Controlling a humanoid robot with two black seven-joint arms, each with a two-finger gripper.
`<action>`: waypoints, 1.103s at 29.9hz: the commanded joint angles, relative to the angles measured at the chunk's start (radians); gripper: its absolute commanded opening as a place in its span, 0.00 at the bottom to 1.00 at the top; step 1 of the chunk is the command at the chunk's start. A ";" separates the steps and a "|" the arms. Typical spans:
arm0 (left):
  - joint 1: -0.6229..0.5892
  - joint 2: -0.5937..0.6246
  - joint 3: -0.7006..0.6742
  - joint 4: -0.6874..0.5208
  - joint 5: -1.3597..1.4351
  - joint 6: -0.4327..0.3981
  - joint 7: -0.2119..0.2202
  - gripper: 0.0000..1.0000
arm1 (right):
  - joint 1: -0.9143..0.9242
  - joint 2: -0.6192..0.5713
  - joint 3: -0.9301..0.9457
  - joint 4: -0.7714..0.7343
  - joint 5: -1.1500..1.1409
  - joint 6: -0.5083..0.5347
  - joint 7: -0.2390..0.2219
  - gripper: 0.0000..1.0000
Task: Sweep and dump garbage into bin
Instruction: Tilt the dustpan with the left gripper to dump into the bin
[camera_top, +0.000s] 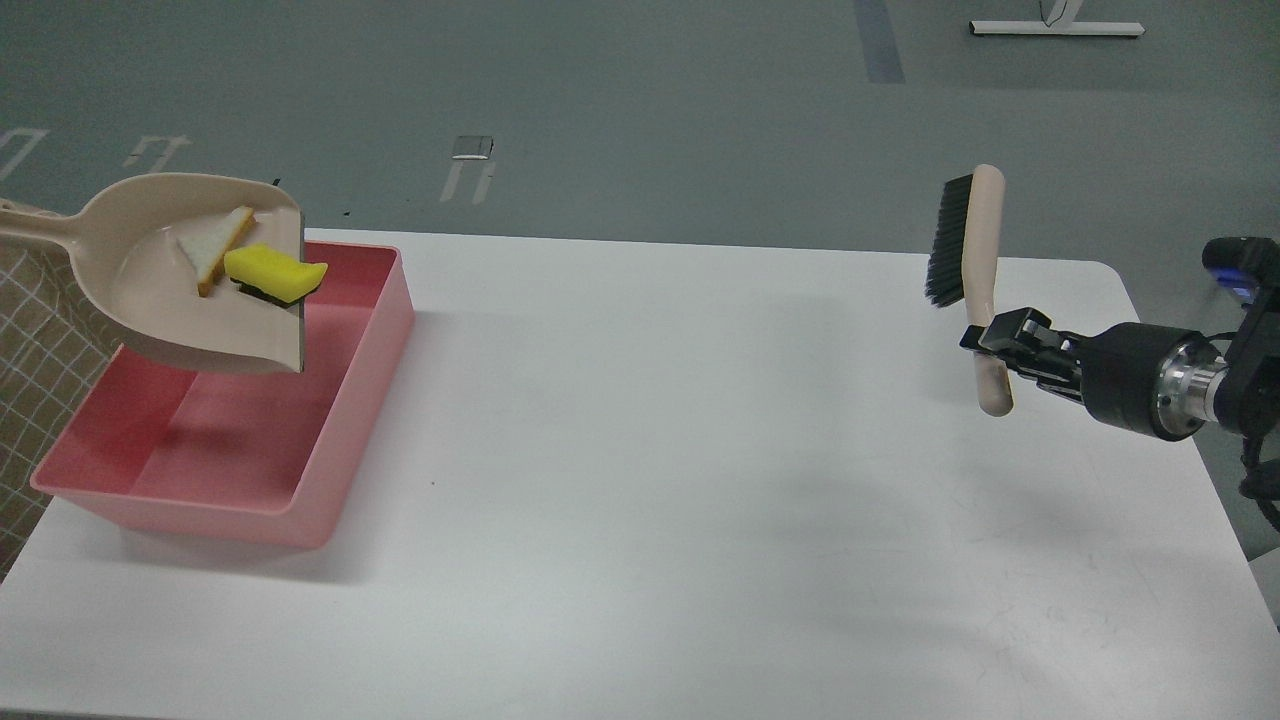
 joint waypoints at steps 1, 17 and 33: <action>0.012 0.036 0.002 0.003 0.009 -0.008 0.000 0.00 | 0.000 0.003 0.000 -0.001 -0.002 0.000 0.000 0.00; 0.004 0.079 0.020 -0.010 0.180 0.003 0.000 0.00 | 0.000 0.003 0.000 -0.015 0.000 0.000 0.000 0.00; -0.094 0.145 0.003 -0.021 0.344 0.047 0.000 0.00 | 0.002 0.009 0.001 -0.015 0.000 0.000 0.000 0.00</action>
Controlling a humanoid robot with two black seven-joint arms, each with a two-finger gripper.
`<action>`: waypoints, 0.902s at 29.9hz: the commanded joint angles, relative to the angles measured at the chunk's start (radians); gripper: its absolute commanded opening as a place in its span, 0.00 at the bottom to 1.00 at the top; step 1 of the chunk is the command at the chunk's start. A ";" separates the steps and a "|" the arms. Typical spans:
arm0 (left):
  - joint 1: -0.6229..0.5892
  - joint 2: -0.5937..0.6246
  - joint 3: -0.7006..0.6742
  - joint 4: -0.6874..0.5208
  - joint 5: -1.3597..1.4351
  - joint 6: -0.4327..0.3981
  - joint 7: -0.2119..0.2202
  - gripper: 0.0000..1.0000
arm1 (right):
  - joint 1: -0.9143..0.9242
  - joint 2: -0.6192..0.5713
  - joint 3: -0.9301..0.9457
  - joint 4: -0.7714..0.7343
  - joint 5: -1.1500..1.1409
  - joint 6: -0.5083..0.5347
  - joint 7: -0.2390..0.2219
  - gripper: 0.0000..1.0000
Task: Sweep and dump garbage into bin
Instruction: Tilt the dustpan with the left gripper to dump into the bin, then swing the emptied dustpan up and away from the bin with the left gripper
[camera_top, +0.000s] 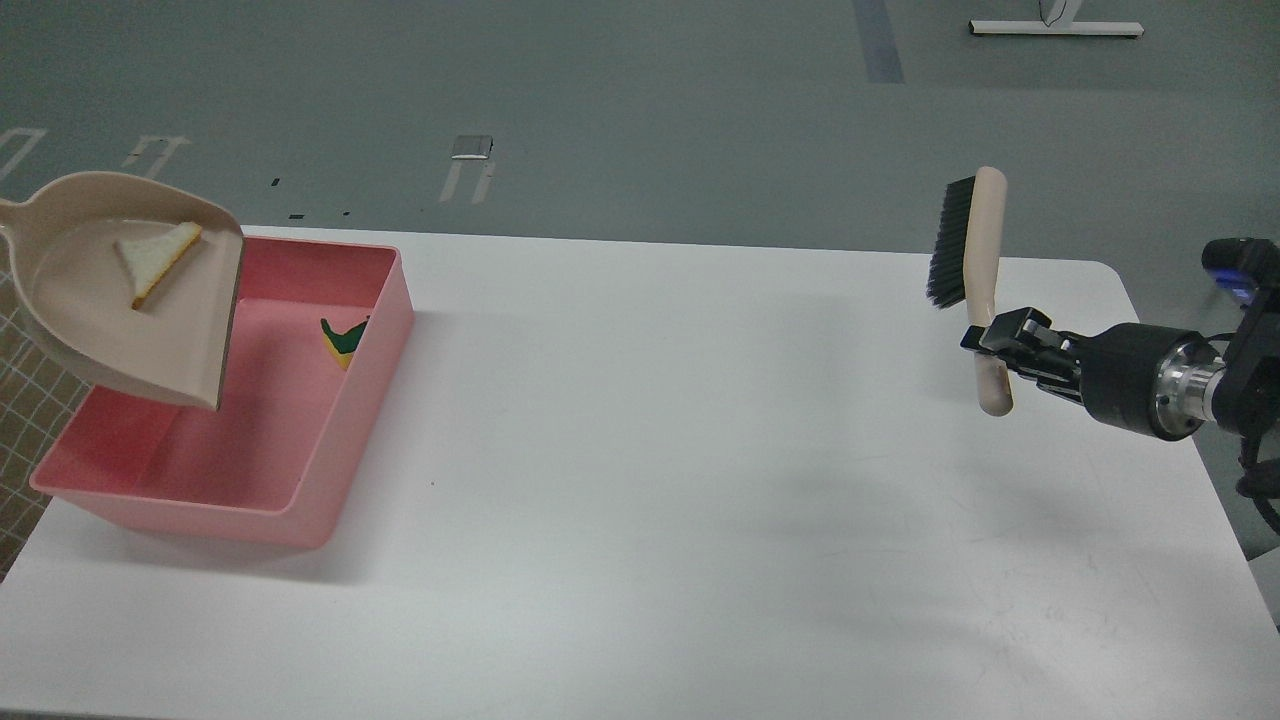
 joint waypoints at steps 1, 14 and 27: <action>-0.014 0.012 0.001 0.000 0.042 0.010 0.000 0.00 | 0.000 0.000 0.000 0.000 -0.001 0.000 0.000 0.00; -0.019 0.070 0.001 -0.111 0.109 0.067 0.000 0.00 | 0.002 0.000 0.000 0.000 0.000 0.000 0.000 0.00; -0.021 0.097 -0.001 -0.131 0.109 0.068 0.000 0.00 | 0.002 0.005 0.000 -0.006 -0.001 0.000 0.000 0.00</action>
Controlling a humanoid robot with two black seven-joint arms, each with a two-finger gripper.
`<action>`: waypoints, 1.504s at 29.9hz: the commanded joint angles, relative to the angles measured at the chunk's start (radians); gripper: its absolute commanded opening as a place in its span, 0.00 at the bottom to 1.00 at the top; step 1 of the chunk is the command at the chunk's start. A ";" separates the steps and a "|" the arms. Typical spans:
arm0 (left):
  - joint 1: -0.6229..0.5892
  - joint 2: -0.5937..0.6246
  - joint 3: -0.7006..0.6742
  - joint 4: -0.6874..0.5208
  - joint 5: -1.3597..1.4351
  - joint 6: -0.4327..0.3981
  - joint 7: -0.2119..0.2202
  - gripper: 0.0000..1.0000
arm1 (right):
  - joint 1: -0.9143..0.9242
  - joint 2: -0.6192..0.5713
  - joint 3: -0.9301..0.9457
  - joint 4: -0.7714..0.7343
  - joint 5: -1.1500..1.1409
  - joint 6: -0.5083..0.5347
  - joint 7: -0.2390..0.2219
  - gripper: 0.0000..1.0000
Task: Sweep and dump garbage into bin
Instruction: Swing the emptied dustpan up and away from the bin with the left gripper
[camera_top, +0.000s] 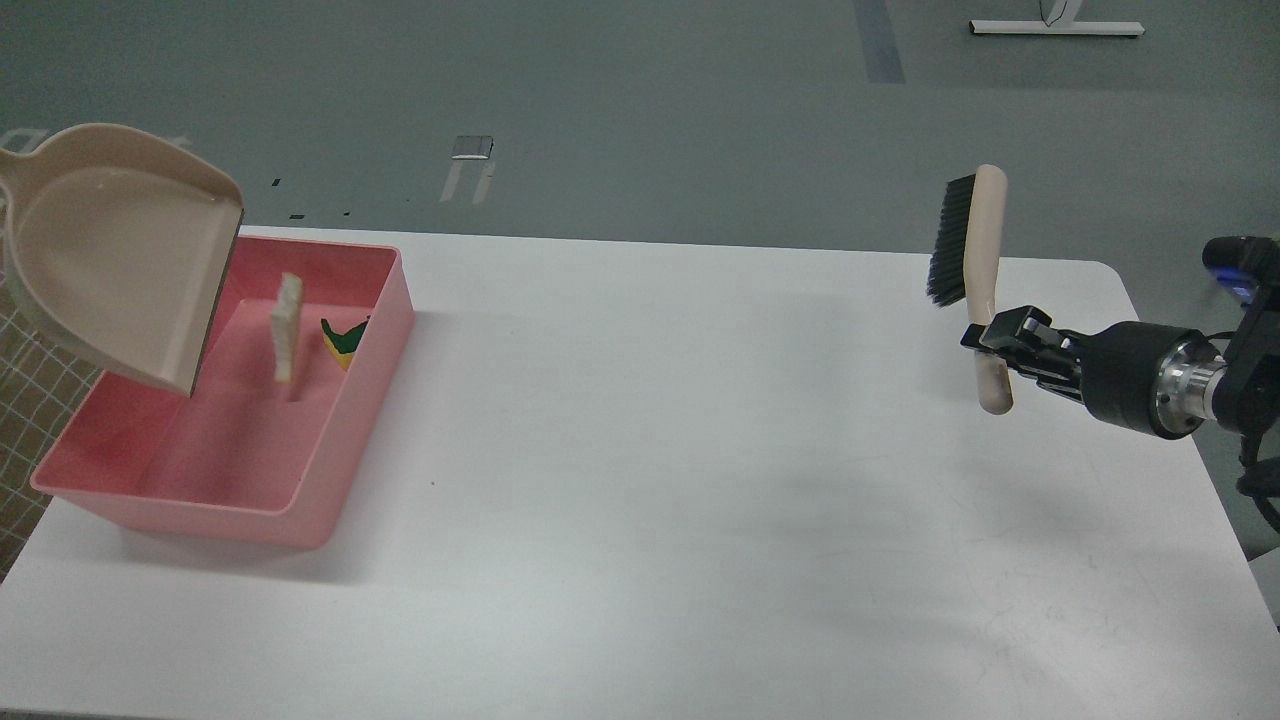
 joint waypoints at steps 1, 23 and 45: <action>-0.002 0.008 -0.001 -0.003 0.000 0.000 0.000 0.00 | 0.000 0.005 0.000 -0.004 0.000 0.000 0.000 0.00; -0.212 -0.204 -0.004 -0.040 -0.227 -0.194 0.000 0.00 | 0.003 0.024 0.000 -0.004 0.000 0.000 0.000 0.00; -0.225 -0.667 0.080 -0.044 -0.212 -0.152 0.000 0.00 | 0.007 0.036 0.000 -0.002 0.000 0.000 0.000 0.00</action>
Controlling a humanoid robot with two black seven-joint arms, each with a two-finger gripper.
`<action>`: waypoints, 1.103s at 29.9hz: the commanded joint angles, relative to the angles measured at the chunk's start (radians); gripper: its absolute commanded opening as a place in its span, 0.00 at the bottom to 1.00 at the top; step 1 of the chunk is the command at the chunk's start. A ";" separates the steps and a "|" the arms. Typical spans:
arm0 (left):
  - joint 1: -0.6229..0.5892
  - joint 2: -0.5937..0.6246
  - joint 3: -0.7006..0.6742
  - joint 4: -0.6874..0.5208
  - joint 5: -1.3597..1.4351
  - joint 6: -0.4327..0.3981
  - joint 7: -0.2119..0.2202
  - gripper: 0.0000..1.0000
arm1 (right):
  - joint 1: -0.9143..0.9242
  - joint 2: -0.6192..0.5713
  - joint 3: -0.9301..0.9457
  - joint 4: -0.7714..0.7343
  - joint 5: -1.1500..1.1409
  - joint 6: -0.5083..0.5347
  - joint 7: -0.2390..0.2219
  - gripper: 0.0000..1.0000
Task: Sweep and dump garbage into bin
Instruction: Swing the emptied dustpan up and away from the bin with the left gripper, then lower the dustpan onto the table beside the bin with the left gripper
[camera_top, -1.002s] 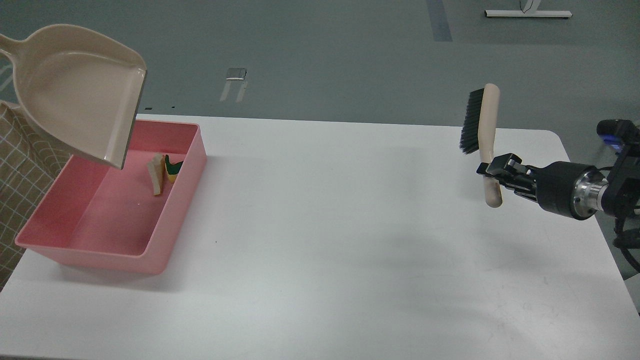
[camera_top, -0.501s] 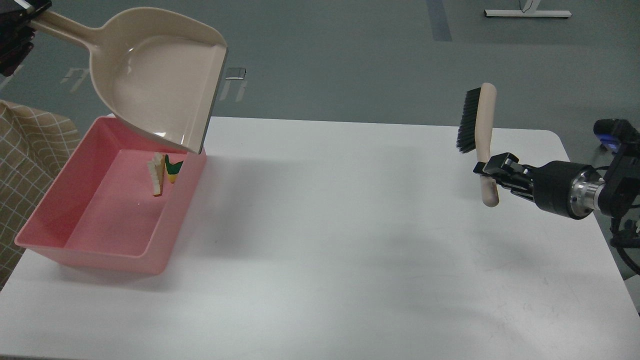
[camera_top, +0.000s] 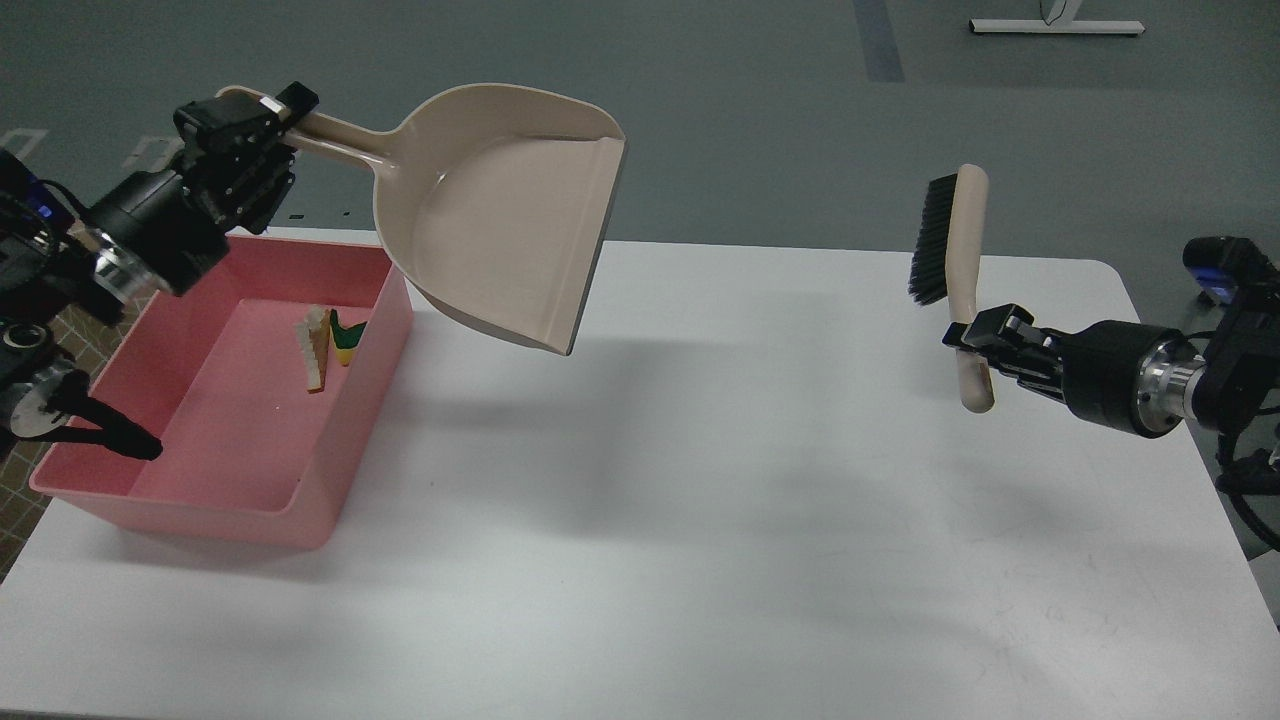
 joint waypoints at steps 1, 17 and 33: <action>-0.013 -0.056 0.048 0.001 0.005 0.025 0.000 0.00 | 0.000 0.001 0.001 0.000 0.000 0.000 0.000 0.00; -0.131 -0.275 0.315 0.024 0.114 0.182 0.000 0.00 | 0.000 0.000 -0.002 -0.001 0.000 0.000 0.000 0.00; -0.158 -0.445 0.399 0.267 0.128 0.215 0.000 0.00 | -0.009 -0.014 -0.015 -0.001 -0.001 0.000 0.000 0.00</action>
